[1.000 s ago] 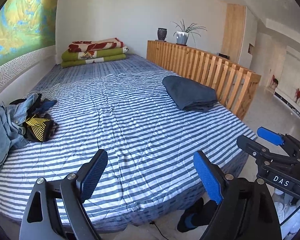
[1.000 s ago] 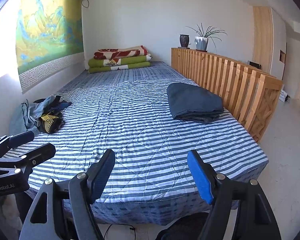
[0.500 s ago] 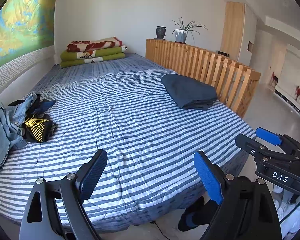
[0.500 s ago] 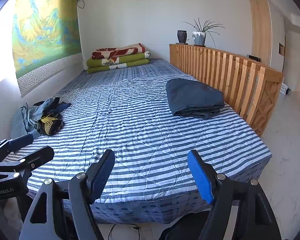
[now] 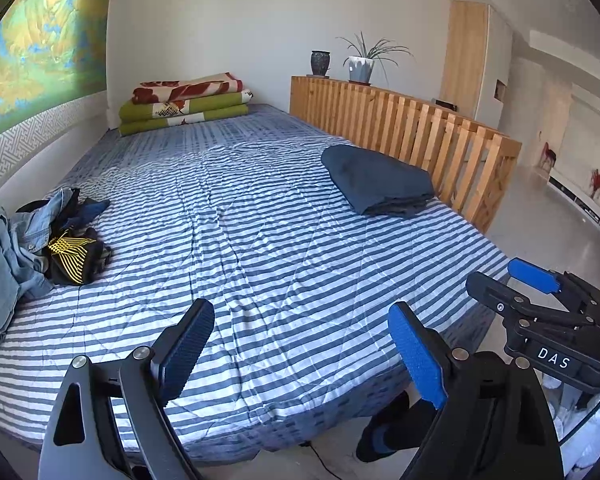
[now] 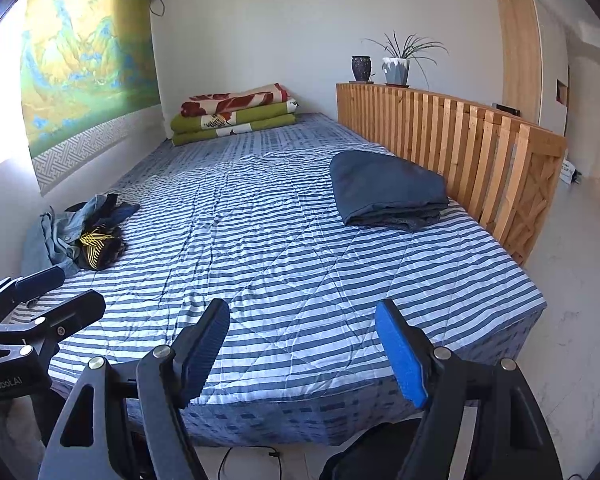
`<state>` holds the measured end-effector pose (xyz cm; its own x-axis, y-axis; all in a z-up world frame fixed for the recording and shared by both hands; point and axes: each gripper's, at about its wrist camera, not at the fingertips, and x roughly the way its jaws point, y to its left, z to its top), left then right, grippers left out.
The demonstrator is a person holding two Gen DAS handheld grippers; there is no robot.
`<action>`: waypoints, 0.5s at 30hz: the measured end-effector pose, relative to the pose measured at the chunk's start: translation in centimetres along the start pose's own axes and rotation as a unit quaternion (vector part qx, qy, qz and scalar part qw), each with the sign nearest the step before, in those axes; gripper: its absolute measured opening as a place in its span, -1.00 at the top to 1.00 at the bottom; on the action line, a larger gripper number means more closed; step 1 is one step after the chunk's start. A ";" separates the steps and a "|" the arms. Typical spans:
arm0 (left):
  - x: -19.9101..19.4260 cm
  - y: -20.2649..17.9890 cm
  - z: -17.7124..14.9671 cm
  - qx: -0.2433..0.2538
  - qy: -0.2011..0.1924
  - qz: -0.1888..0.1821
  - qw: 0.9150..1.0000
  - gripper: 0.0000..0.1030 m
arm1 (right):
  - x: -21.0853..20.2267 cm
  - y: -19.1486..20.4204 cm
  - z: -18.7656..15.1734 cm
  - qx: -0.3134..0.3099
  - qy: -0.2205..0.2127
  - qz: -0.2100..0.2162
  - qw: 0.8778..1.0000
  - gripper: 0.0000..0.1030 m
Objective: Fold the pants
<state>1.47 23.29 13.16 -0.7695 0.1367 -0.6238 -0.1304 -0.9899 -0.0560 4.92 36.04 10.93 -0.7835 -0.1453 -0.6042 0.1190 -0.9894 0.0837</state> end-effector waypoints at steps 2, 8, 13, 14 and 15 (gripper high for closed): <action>0.2 -0.1 0.0 0.000 0.001 0.000 1.000 -0.76 | 0.1 0.0 -0.1 0.000 0.001 0.001 1.000 -0.39; 0.7 -0.6 0.0 0.001 0.003 0.001 1.000 -0.77 | 0.4 0.3 -0.4 0.001 0.006 0.002 1.000 -0.39; 0.8 -0.7 0.0 0.000 0.004 0.000 1.000 -0.77 | 0.6 0.2 -0.5 0.002 0.008 0.001 1.000 -0.39; 0.9 -0.7 0.1 0.000 0.004 0.000 1.000 -0.77 | 0.6 0.2 -0.4 0.003 0.009 0.002 1.000 -0.39; 0.9 -0.8 0.1 0.000 0.004 0.001 1.000 -0.77 | 0.7 0.2 -0.4 0.003 0.009 0.002 1.000 -0.39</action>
<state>0.77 24.18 12.69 -0.7643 0.1345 -0.6307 -0.1287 -0.9901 -0.0553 4.65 35.79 10.22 -0.7725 -0.1484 -0.6174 0.1180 -0.9889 0.0902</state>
